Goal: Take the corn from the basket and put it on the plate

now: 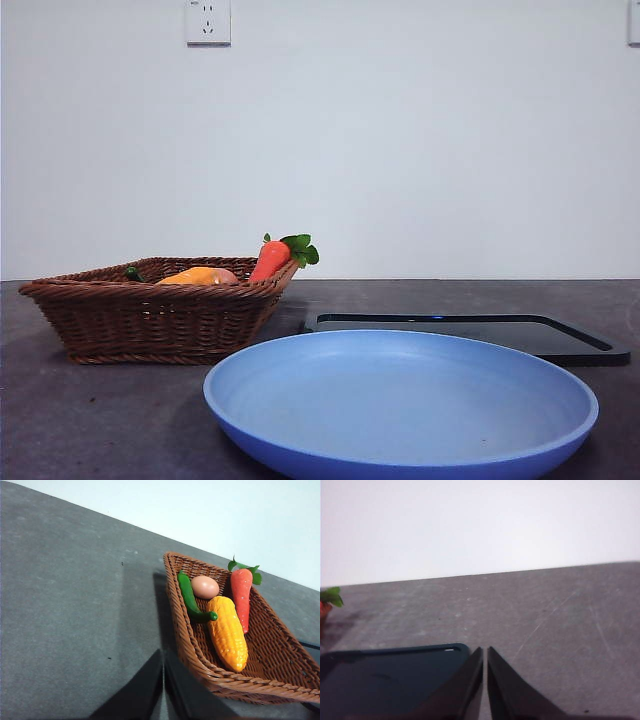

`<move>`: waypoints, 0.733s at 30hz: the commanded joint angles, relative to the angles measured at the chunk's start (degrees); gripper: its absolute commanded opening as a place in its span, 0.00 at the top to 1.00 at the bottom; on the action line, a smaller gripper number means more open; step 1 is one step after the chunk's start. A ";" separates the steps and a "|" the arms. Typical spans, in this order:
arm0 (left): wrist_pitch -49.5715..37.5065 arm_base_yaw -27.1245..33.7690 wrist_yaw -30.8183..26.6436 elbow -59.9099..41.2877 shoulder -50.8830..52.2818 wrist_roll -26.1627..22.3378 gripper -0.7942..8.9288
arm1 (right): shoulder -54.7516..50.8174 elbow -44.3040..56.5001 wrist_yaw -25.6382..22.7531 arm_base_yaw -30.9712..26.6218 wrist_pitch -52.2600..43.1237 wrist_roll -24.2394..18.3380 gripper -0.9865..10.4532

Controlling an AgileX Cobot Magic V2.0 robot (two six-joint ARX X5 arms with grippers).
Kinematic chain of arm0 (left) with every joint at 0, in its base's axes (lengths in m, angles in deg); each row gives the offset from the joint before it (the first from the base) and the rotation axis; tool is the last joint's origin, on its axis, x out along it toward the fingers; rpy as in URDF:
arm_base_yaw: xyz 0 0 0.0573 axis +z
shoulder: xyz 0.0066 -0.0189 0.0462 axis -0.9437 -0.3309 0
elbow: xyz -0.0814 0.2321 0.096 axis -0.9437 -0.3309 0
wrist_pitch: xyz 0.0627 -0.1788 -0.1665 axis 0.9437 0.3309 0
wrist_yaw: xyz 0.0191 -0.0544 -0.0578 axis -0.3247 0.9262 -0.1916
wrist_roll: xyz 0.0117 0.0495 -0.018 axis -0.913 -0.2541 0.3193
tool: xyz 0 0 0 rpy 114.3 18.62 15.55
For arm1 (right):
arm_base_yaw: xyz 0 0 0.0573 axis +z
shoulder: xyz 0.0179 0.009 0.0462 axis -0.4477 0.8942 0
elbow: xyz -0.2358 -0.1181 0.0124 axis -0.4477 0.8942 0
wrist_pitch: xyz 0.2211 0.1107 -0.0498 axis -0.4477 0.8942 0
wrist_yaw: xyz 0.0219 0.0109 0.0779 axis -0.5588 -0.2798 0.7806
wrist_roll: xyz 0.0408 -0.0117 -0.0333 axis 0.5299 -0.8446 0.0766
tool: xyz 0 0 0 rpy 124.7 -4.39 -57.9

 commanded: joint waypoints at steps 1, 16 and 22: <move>0.85 0.07 0.31 -0.77 0.07 1.16 0.91 | -0.09 0.35 1.99 -0.04 -0.42 6.47 0.91; 7.61 0.07 3.17 13.00 -4.61 5.09 0.91 | 2.21 -12.76 8.59 0.00 8.92 12.07 0.91; 13.40 0.02 8.46 23.12 -14.16 -0.85 0.91 | 10.80 -23.19 13.03 0.00 18.86 6.43 0.91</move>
